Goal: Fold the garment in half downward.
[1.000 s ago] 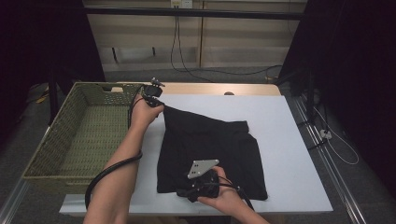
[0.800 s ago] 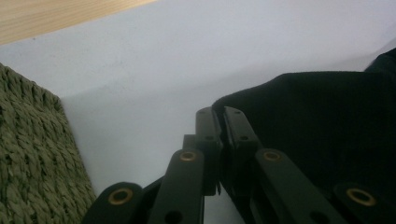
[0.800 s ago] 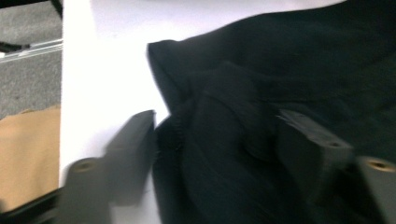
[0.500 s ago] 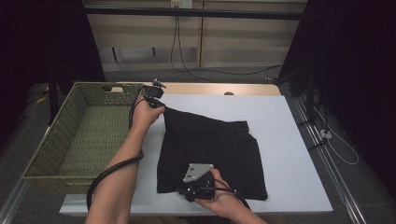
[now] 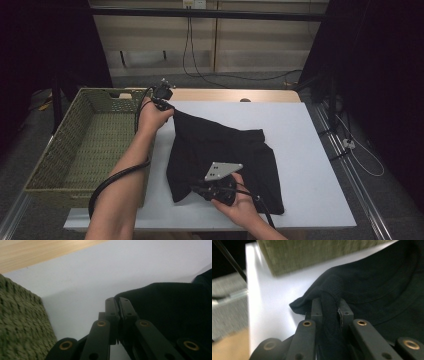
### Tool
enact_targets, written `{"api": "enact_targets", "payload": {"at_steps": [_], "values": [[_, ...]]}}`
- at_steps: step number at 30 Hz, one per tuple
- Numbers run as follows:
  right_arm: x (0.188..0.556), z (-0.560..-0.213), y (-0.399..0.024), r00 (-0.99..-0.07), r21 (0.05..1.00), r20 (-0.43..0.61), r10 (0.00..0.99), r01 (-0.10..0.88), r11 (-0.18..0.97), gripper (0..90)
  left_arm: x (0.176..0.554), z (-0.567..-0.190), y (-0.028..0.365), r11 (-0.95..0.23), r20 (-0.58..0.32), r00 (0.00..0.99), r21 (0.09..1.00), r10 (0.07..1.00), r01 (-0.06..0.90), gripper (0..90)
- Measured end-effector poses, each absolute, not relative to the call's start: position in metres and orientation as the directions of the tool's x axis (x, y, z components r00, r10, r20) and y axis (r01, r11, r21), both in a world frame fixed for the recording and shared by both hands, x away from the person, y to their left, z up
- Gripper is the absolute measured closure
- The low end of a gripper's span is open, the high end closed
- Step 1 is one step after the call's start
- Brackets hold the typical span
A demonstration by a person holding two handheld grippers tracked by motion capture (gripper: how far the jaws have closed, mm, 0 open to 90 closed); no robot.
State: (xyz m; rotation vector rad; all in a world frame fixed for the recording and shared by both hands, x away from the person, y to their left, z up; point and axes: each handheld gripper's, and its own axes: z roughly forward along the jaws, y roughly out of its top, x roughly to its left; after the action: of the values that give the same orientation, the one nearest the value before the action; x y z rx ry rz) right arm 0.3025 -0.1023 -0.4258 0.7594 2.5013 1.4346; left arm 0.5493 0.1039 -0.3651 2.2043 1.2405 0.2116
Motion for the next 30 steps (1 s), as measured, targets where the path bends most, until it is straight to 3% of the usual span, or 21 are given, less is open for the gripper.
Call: {"api": "enact_targets", "payload": {"at_steps": [12, 30], "values": [[0.298, -0.402, -0.103, -0.856, 0.896, 0.137, 0.499, 0.322, 0.307, 79.6, 0.561, -0.336, 0.108, -0.395, -0.127, 0.532, 0.533, 0.837, 0.749, 87.2], [0.292, -0.387, -0.098, -0.863, 0.92, 0.153, 0.481, 0.302, 0.249, 79.8, 0.57, -0.312, 0.118, -0.394, -0.099, 0.512, 0.521, 0.853, 0.757, 87.8]]}}
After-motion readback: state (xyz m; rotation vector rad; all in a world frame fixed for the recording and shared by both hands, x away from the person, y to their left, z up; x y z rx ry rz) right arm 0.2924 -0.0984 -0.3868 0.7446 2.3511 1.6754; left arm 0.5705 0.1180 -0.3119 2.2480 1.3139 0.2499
